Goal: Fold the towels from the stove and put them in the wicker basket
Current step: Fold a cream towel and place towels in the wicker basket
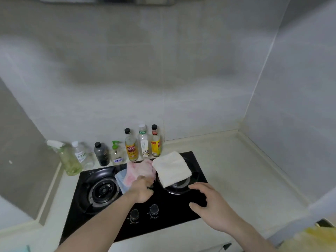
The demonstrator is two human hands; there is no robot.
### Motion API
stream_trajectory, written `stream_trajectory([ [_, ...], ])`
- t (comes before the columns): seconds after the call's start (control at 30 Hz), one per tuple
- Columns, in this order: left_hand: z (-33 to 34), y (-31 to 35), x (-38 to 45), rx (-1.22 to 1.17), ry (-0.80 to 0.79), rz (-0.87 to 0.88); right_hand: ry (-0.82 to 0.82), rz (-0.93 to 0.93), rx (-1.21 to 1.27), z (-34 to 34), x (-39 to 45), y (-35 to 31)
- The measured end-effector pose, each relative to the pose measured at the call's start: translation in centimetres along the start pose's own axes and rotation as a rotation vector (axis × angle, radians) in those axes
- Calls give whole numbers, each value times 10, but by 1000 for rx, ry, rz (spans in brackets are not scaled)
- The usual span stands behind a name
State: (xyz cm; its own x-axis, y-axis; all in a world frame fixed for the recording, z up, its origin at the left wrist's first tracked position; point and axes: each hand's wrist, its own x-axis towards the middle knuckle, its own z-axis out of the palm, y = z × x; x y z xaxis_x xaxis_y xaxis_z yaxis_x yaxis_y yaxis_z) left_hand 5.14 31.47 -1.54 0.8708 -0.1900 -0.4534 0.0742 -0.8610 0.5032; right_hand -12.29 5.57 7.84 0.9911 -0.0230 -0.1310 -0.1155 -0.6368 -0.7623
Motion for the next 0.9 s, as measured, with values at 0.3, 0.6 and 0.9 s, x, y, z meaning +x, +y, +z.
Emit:
stream_trajectory([
  [0.3,35,56,80,-252,-201,-84,88,103,60,2,39,20],
  [0.6,-33,102,94,-576,224,168,170,124,72,-13,66,19],
  [0.9,-207,159,20,-490,389,647,240,-21,139,-37,125,-53],
])
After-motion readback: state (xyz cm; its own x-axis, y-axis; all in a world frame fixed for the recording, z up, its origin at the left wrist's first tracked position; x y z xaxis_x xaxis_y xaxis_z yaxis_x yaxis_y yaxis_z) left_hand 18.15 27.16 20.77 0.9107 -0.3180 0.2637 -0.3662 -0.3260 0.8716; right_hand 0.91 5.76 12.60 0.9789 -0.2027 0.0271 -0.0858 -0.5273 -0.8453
